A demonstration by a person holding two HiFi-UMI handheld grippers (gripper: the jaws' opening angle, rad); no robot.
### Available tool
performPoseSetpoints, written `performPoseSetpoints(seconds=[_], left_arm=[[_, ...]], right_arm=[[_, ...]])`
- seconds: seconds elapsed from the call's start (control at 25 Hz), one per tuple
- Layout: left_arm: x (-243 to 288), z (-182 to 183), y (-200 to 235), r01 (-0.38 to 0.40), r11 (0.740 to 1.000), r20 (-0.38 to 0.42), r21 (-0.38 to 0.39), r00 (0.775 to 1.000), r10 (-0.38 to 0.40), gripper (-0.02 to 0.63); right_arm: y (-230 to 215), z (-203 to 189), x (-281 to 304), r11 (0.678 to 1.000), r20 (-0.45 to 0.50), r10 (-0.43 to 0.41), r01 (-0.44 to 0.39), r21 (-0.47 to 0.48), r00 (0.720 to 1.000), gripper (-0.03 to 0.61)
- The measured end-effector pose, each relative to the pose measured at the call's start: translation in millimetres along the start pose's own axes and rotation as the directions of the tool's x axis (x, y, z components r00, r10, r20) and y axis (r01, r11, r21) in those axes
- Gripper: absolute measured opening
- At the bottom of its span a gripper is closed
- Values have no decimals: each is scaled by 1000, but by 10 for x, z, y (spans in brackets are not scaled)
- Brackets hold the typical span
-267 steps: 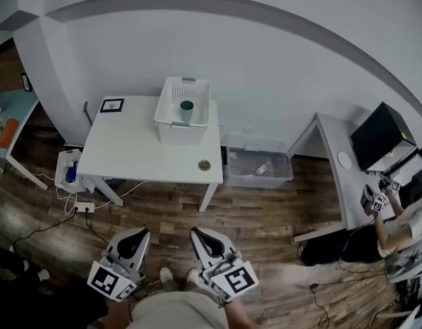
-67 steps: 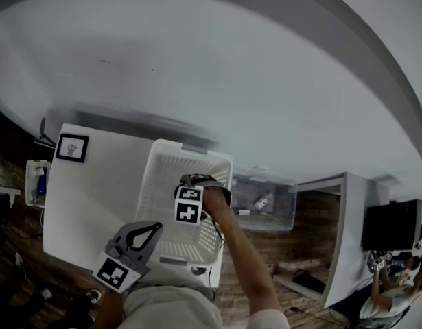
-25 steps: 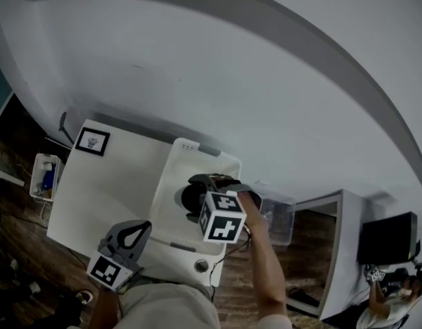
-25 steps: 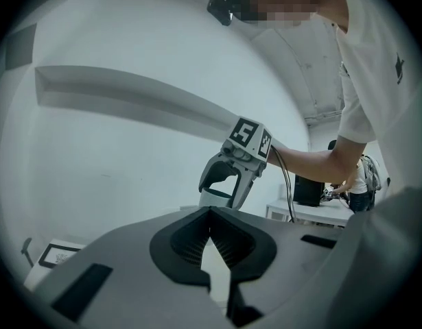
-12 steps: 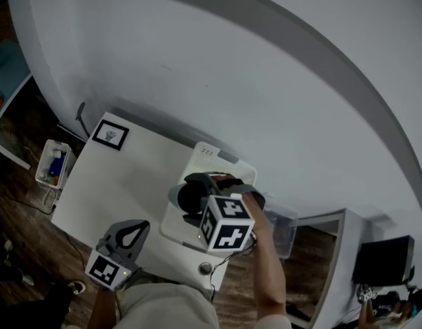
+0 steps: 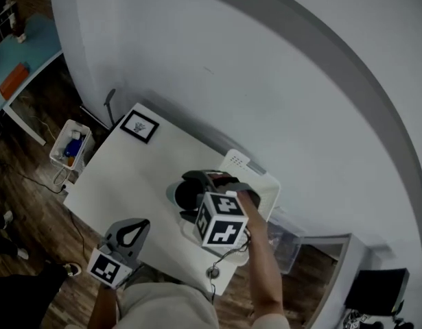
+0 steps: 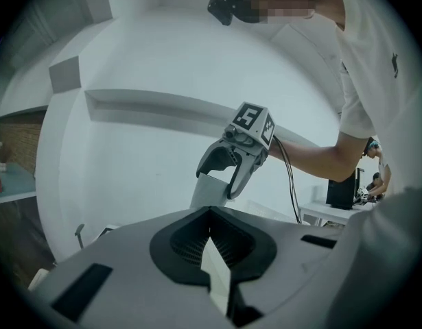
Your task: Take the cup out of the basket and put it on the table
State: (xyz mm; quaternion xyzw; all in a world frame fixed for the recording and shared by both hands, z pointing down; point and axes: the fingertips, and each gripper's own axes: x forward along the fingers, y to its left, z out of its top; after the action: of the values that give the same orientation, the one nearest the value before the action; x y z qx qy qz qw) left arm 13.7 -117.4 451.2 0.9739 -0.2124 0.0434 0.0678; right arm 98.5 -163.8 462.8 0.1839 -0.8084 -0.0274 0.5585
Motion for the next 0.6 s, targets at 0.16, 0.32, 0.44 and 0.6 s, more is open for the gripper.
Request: performPoseSetpoints(seconds=[0.16,0.32,0.44,0.6], left_arm=[[-182,-115,111,-60,998,-4,12,998,60,2],[-315,-191,190,-105,994,-17,22,994,105,2],[-392,-225,230,-131,991,-13,11,991,131,2],[-466,-295,299,-161,987,-7,-9,987,161,2]], right_arm=[[56,193,346,998,10,54,-53,-32,999,385],[152,358,680,993,21,109,-108,-55,994,385],[246,452,917,987,19,148,-146,-71,989,385],[387,525,1212,977,5,194,-193,-91,981,385]])
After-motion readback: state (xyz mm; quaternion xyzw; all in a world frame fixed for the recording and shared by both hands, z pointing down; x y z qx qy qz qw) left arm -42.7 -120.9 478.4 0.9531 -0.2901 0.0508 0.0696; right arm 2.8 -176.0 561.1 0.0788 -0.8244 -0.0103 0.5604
